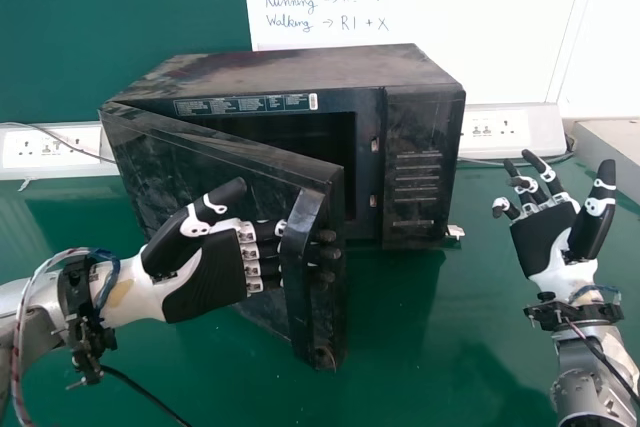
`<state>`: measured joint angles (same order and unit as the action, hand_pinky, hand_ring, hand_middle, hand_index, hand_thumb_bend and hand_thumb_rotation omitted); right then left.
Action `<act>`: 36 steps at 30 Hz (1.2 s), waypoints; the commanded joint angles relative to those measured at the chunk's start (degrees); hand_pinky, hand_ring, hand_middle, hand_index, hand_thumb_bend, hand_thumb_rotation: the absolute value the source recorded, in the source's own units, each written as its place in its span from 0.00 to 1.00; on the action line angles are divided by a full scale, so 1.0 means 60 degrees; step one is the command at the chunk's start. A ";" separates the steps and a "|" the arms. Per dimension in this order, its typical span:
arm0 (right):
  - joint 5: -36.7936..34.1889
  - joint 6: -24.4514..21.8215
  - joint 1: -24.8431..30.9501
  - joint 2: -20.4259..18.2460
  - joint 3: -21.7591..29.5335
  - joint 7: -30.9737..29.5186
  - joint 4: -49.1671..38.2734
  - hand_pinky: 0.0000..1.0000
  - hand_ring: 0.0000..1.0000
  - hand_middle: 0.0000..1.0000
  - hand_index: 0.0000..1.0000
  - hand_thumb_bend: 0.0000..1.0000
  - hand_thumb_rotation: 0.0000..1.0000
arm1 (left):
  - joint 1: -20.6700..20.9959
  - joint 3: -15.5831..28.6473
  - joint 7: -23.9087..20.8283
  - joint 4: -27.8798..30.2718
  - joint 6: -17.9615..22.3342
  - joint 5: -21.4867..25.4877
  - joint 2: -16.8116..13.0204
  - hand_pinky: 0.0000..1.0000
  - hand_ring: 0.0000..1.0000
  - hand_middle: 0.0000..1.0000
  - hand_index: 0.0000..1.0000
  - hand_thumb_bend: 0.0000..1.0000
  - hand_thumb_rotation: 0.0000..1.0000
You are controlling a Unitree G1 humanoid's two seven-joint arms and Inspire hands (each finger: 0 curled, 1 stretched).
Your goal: Open the door of oven
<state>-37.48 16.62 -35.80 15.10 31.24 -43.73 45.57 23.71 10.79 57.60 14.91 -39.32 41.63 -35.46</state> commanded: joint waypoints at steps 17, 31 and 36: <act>-0.0002 0.0017 -0.0152 0.0065 0.0013 -0.0018 -0.0015 0.64 0.84 0.94 0.90 1.00 0.86 | 0.0344 0.0474 0.3197 -0.0643 0.1467 0.0694 -0.0921 0.19 0.24 0.34 0.69 0.96 0.72; 0.0000 0.0011 -0.0151 0.0094 0.0027 -0.0005 0.0007 0.63 0.84 0.95 0.90 1.00 0.86 | 0.0818 0.0275 0.5817 -0.2399 0.3673 0.1615 -0.0884 0.18 0.24 0.38 0.70 0.99 0.67; -0.0016 -0.0011 -0.0161 0.0102 0.0047 0.0026 0.0004 0.63 0.84 0.95 0.89 1.00 0.86 | 0.0762 0.0454 0.5817 -0.2180 0.3717 0.2019 -0.1211 0.12 0.20 0.32 0.59 1.00 0.76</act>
<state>-37.50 16.59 -35.99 15.37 31.36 -43.68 45.63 24.72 12.26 86.20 -2.41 -20.52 42.27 -42.66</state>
